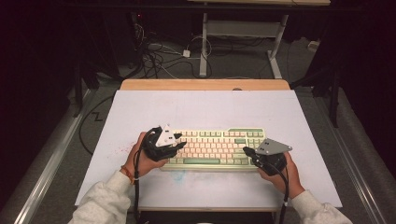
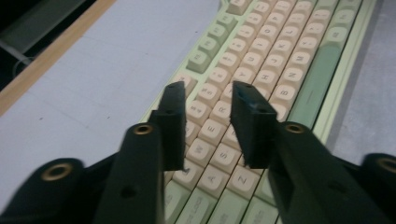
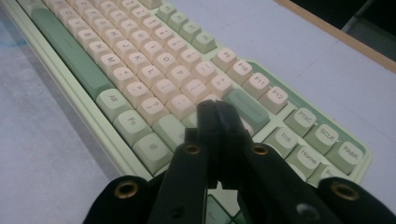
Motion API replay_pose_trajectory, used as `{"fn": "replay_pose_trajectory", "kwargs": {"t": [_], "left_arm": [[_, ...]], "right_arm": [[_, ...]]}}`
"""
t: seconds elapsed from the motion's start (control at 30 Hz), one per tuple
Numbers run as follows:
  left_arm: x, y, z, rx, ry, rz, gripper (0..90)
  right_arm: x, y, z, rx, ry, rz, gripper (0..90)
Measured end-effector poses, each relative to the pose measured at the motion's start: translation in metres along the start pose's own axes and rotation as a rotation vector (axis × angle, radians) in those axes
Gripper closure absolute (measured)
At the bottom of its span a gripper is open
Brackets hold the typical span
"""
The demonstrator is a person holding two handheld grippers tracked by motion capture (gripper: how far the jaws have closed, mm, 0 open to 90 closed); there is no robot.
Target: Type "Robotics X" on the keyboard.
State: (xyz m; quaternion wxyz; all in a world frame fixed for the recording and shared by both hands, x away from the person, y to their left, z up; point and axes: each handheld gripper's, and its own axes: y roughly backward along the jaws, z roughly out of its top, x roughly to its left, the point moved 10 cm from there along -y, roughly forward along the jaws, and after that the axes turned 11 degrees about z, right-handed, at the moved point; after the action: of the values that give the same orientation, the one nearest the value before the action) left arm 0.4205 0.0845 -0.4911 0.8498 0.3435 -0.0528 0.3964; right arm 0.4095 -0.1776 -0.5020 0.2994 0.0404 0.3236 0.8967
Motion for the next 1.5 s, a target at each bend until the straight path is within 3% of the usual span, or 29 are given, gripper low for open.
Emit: {"fn": "replay_pose_trajectory", "kwargs": {"t": [0.07,0.13,0.17,0.2,0.33,0.4,0.5,0.77,0.9,1.1,1.17,1.3,1.5], "left_arm": [[0.000,0.004,-0.006,-0.022,0.002,0.023,40.6],[0.001,0.007,-0.013,-0.023,-0.005,0.053,36.2],[0.000,0.009,-0.015,-0.024,0.011,0.045,28.2],[-0.002,0.011,-0.018,-0.029,0.025,0.035,26.6],[-0.001,0.016,-0.030,-0.031,0.026,0.066,21.5],[0.000,0.020,-0.037,-0.025,0.029,0.081,21.1],[0.001,0.024,-0.048,-0.013,0.063,0.061,20.9],[0.000,0.031,-0.073,0.033,0.098,0.053,18.7],[-0.003,0.035,-0.073,0.033,0.109,0.053,18.8],[-0.003,0.036,-0.074,0.033,0.088,0.069,19.2],[-0.005,0.035,-0.075,0.046,0.094,0.057,19.5],[-0.005,0.034,-0.077,0.056,0.063,0.064,19.7],[-0.006,0.033,-0.079,0.067,0.068,0.056,19.8]], "right_arm": [[-0.001,0.002,0.002,-0.009,-0.003,0.000,90.0],[-0.001,0.002,0.002,-0.009,0.000,-0.002,90.0],[-0.001,0.003,0.003,-0.013,-0.006,-0.001,90.0],[-0.002,0.002,0.004,-0.015,-0.001,0.000,90.0],[-0.002,0.001,0.009,-0.021,-0.003,0.005,90.0],[-0.002,0.000,0.010,-0.021,-0.004,0.007,90.0],[0.000,-0.007,0.014,-0.013,0.000,0.020,90.0],[0.004,-0.027,0.026,0.010,0.020,0.042,90.0],[0.007,-0.043,0.033,0.021,0.033,0.057,90.0],[0.011,-0.064,0.041,0.046,0.040,0.073,90.0],[0.014,-0.072,0.043,0.058,0.035,0.082,90.0],[0.016,-0.079,0.043,0.071,0.043,0.091,90.0],[0.018,-0.087,0.043,0.096,0.046,0.087,90.0]]}}
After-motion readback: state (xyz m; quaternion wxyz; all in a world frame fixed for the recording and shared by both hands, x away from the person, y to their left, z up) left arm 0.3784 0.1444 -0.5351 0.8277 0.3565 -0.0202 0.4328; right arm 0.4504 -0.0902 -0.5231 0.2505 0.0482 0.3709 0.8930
